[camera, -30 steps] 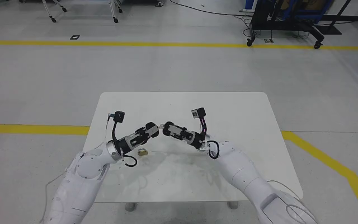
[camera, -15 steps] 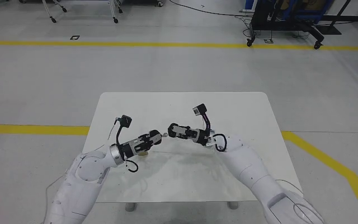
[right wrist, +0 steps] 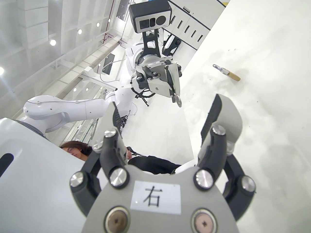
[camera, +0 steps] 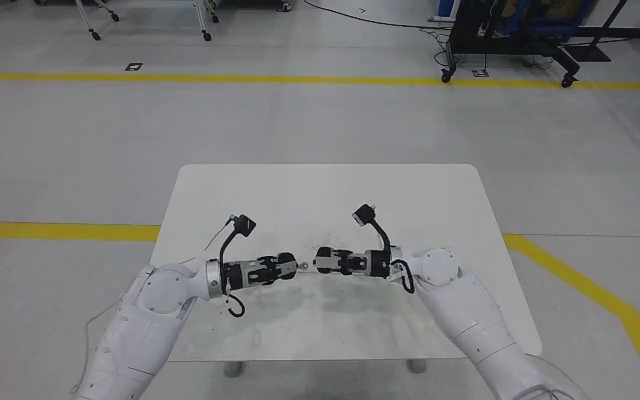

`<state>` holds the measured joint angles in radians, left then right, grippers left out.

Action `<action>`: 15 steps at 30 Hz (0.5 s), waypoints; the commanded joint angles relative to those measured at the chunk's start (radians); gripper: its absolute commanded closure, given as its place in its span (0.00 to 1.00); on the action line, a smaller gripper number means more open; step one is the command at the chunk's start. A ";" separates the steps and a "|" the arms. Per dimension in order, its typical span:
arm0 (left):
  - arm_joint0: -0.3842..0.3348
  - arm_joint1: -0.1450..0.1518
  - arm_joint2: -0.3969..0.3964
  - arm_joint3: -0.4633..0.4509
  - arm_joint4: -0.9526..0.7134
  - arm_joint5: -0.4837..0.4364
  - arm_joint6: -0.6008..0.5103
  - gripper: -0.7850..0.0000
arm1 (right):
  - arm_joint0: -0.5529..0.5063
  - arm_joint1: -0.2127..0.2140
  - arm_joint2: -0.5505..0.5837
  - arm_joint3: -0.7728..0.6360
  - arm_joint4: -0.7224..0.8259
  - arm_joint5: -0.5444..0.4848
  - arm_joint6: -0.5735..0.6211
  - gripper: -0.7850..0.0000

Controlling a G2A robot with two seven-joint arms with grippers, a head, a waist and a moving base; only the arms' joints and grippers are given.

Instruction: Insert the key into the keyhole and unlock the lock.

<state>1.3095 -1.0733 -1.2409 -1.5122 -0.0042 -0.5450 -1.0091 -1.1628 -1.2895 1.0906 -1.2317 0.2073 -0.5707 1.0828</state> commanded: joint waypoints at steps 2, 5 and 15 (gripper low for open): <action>0.000 0.001 0.006 0.000 -0.012 -0.006 0.005 1.00 | 0.008 -0.002 -0.018 0.013 -0.001 0.007 -0.009 0.56; -0.001 0.003 0.005 0.005 -0.036 -0.014 0.000 1.00 | 0.021 -0.005 -0.036 0.036 -0.008 0.008 -0.022 0.58; -0.005 0.010 0.018 0.005 -0.039 -0.016 -0.002 1.00 | 0.045 -0.007 -0.072 0.071 0.015 -0.006 -0.020 0.69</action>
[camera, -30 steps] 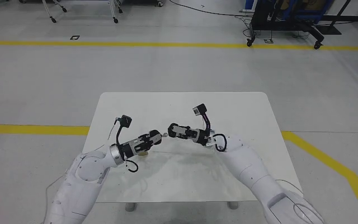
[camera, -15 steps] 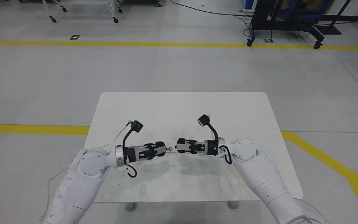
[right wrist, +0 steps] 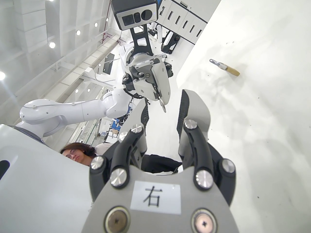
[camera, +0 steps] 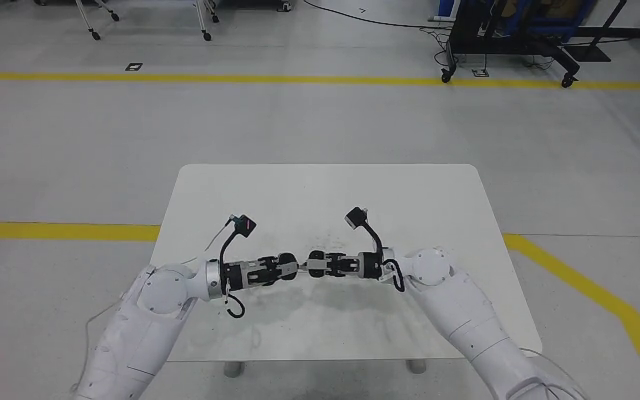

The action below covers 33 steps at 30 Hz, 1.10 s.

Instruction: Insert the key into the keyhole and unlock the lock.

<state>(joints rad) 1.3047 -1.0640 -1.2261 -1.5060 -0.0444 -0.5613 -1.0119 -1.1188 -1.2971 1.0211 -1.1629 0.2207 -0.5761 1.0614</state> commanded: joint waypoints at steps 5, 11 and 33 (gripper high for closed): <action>-0.003 0.003 0.009 -0.002 0.009 -0.001 0.005 1.00 | 0.008 0.001 -0.015 0.009 0.001 0.005 0.003 0.88; -0.004 0.007 0.014 -0.005 0.018 0.001 0.015 1.00 | 0.016 0.002 -0.029 0.017 0.002 0.008 0.007 1.00; 0.029 0.033 -0.085 -0.025 0.030 -0.081 0.128 0.00 | -0.134 0.085 0.216 -0.037 0.174 -0.168 0.015 1.00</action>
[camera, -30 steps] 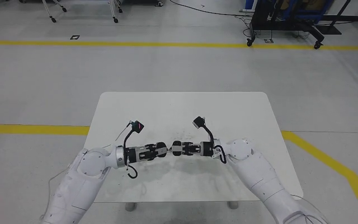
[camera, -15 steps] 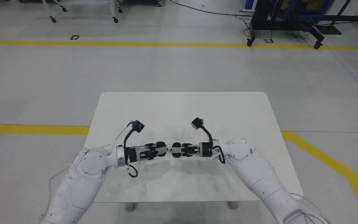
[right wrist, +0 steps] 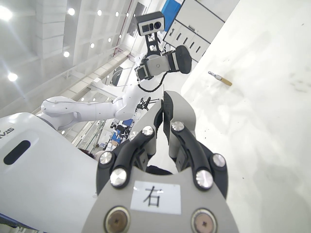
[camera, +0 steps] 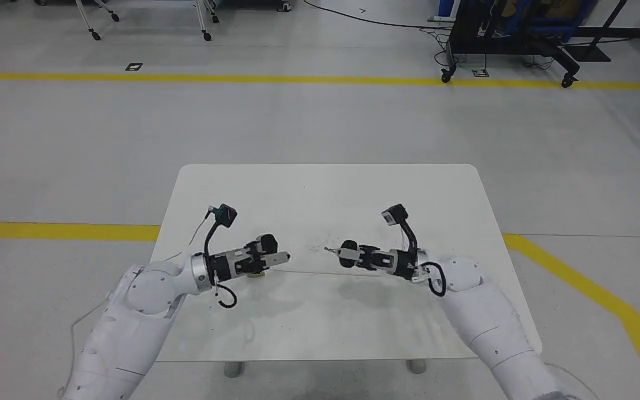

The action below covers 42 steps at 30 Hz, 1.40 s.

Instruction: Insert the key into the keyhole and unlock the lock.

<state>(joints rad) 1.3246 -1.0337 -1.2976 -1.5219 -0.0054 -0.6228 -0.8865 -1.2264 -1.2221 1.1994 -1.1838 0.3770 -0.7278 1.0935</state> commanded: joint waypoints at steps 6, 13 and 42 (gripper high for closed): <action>0.015 0.004 -0.020 -0.011 -0.025 -0.030 0.002 0.00 | -0.131 0.041 0.138 -0.098 0.082 -0.074 -0.076 1.00; 0.015 0.004 -0.020 -0.011 -0.025 -0.030 0.002 0.00 | -0.131 0.041 0.138 -0.098 0.082 -0.074 -0.076 1.00; 0.060 0.032 -0.001 -0.081 1.368 -0.169 0.444 0.40 | -0.131 0.041 0.138 -0.098 0.082 -0.074 -0.076 1.00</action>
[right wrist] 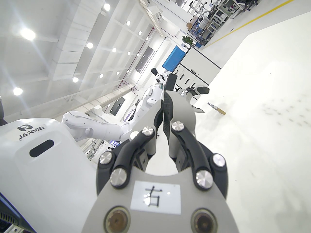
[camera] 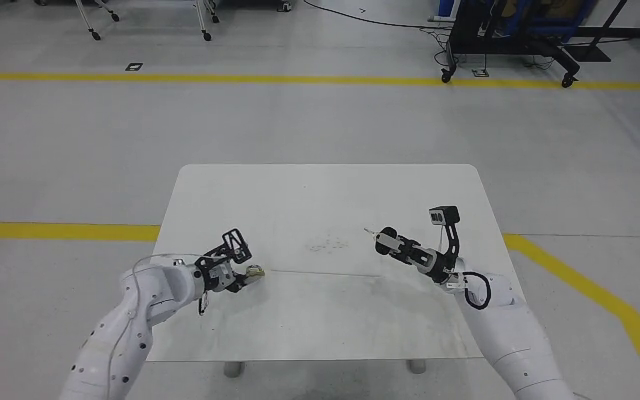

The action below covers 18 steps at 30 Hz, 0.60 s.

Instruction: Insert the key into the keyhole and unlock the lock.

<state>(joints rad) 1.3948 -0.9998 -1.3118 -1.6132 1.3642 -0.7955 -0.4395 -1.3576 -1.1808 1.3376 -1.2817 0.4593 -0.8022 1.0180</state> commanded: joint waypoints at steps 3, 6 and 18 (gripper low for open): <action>-0.033 -0.004 0.033 0.038 -0.021 -0.022 -0.016 0.45 | 0.000 0.000 0.000 0.000 0.000 0.000 0.000 1.00; -0.055 -0.004 0.047 0.063 -0.041 -0.047 -0.064 0.51 | 0.000 0.000 0.000 0.000 0.000 0.000 0.000 1.00; -0.116 -0.008 0.093 0.111 -0.127 -0.055 -0.169 0.81 | 0.000 0.000 0.000 0.000 0.000 0.000 0.000 1.00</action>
<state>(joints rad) 1.2872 -1.0068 -1.2281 -1.5105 1.2404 -0.8544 -0.5887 -1.3576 -1.1808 1.3376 -1.2817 0.4593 -0.8022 1.0180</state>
